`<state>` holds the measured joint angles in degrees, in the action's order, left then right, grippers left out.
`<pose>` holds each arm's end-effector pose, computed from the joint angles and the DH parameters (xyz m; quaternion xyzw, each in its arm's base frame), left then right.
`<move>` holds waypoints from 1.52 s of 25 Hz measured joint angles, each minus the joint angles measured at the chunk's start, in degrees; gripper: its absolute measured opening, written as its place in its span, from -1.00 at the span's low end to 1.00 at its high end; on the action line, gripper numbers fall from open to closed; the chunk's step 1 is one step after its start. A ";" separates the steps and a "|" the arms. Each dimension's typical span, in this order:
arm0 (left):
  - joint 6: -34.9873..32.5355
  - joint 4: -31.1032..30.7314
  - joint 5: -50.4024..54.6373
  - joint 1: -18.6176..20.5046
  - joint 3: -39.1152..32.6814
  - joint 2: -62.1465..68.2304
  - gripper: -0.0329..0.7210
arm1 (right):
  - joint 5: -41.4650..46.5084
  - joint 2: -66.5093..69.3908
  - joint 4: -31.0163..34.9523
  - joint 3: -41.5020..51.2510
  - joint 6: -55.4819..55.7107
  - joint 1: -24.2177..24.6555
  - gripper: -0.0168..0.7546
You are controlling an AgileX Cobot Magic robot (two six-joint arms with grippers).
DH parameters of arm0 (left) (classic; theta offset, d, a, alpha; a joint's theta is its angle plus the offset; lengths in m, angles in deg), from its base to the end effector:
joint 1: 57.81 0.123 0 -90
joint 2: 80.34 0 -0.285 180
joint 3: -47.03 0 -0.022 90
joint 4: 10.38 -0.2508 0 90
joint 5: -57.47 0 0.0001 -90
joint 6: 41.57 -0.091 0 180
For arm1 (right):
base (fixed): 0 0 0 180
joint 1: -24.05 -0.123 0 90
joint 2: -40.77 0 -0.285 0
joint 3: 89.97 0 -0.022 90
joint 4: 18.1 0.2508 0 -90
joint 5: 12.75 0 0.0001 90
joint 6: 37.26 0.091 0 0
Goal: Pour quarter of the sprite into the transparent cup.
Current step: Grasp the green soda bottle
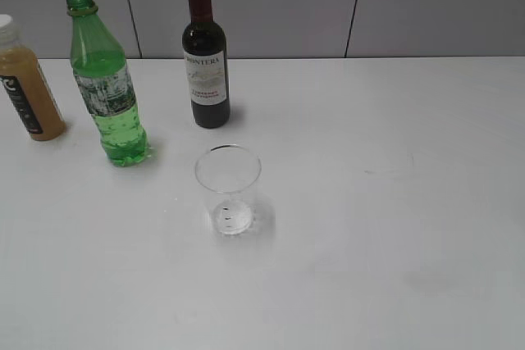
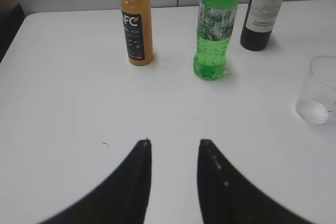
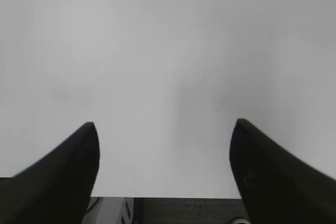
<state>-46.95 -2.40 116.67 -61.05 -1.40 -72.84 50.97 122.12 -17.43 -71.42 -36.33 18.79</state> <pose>-0.0058 -0.0105 0.2808 0.0653 0.8394 -0.0596 0.5362 0.2325 0.0224 0.2960 -0.0356 0.9891 0.0132 0.1419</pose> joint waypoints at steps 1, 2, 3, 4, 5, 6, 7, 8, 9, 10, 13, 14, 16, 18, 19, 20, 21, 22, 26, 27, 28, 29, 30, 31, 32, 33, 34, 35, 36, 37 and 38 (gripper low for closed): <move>0.00 0.00 0.00 0.00 0.00 0.00 -0.28 | -0.81 -2.32 0.00 2.63 0.00 0.00 0.58; 0.00 0.00 0.00 0.00 0.00 0.00 -0.28 | -1.64 -4.18 0.00 4.82 0.00 0.00 0.58; 0.00 0.00 0.00 0.00 0.00 0.00 -0.28 | -2.48 -6.40 0.06 7.43 0.00 0.00 0.58; 0.00 0.00 0.00 0.00 0.00 0.00 -0.28 | -3.12 -8.40 0.11 10.00 0.00 0.00 0.58; 0.00 0.00 0.00 0.00 0.00 0.00 -0.28 | -3.89 -10.42 0.16 12.48 0.00 0.00 0.58; 0.00 0.00 0.00 0.00 0.00 0.00 -0.28 | -4.70 -12.04 0.17 14.47 -0.04 0.00 0.58; 0.00 0.00 0.00 0.00 0.00 0.00 -0.28 | -5.48 -13.91 0.21 16.73 -0.04 0.00 0.58; 0.00 0.00 0.00 0.00 0.00 0.00 -0.28 | -6.07 -15.75 0.21 18.89 -0.04 0.00 0.58; 0.00 0.00 0.00 0.00 0.00 0.00 -0.28 | -6.76 -17.20 0.36 20.58 -0.04 0.00 0.58; 0.00 0.00 0.00 0.00 0.00 0.00 -0.28 | -7.29 -18.89 0.51 22.47 -0.06 0.00 0.58; 0.00 0.00 0.00 0.00 0.00 0.00 -0.28 | -8.93 -23.56 0.65 27.11 -0.06 0.00 0.58; 0.00 0.00 0.00 0.00 0.00 0.00 -0.28 | -9.67 -25.29 0.65 28.49 -0.06 0.00 0.58; 0.00 0.00 0.00 0.00 0.00 0.00 -0.28 | -10.59 -28.65 0.75 30.69 -0.06 0.00 0.58; 0.00 0.00 0.00 0.00 0.00 0.00 -0.28 | -11.22 -32.75 0.76 32.66 -0.06 0.00 0.58; 0.00 0.00 0.00 0.00 0.00 0.00 -0.28 | -11.15 -34.48 0.76 33.27 -0.06 0.00 0.58; 0.00 0.00 0.00 0.00 0.00 0.00 -0.28 | -11.01 -36.49 0.76 33.57 -0.06 0.00 0.58; 0.00 0.00 0.00 0.00 0.00 0.00 -0.28 | -10.91 -38.50 0.76 33.72 -0.06 0.00 0.58; 0.00 0.00 0.00 0.00 0.00 0.00 -0.28 | -10.94 -40.53 0.76 33.80 -0.11 0.00 0.58; 0.00 0.00 0.00 0.00 0.00 0.00 -0.28 | -10.73 -47.90 0.76 34.31 -0.13 0.00 0.58; 0.00 0.00 0.00 0.00 0.00 0.00 -0.28 | -10.58 -49.81 0.76 34.50 -0.13 0.00 0.58; 0.00 0.00 0.00 0.00 0.00 0.00 -0.28 | -10.48 -51.64 0.69 34.58 -0.13 0.00 0.58; 0.00 0.00 0.00 0.00 0.00 0.00 -0.28 | -10.42 -53.39 0.62 34.71 -0.13 0.00 0.58; 0.00 0.00 0.00 0.00 0.00 0.00 -0.28 | -10.31 -54.78 0.62 34.77 -0.13 0.00 0.58; 0.00 0.00 0.00 0.00 0.00 0.00 -0.28 | -10.31 -56.35 0.62 34.82 -0.13 0.00 0.58; 0.00 0.00 0.00 0.00 0.00 0.00 -0.28 | -10.31 -57.82 0.62 34.88 -0.13 0.00 0.58; 0.00 0.00 0.00 0.00 0.00 0.00 -0.28 | -10.29 -58.96 0.57 34.92 -0.13 0.00 0.58; 0.00 0.00 0.00 0.00 0.00 0.00 -0.28 | -10.24 -60.25 0.57 34.92 -0.17 0.00 0.58; 0.00 0.00 0.00 0.00 0.00 0.00 -0.28 | -10.24 -61.45 0.57 34.92 -0.17 0.00 0.58; 0.00 0.00 0.00 0.00 0.00 0.00 -0.28 | -10.24 -62.59 0.57 34.92 -0.17 0.00 0.58; 0.00 0.00 0.00 0.00 0.00 0.00 -0.28 | -10.24 -63.53 0.57 34.92 -0.17 0.00 0.58; 0.00 0.00 0.00 0.00 0.00 0.00 -0.28 | -10.24 -64.65 0.57 34.92 -0.17 0.00 0.58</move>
<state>-46.95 -2.40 116.67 -61.05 -1.40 -72.84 40.73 57.47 -16.86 -36.50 -36.50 18.79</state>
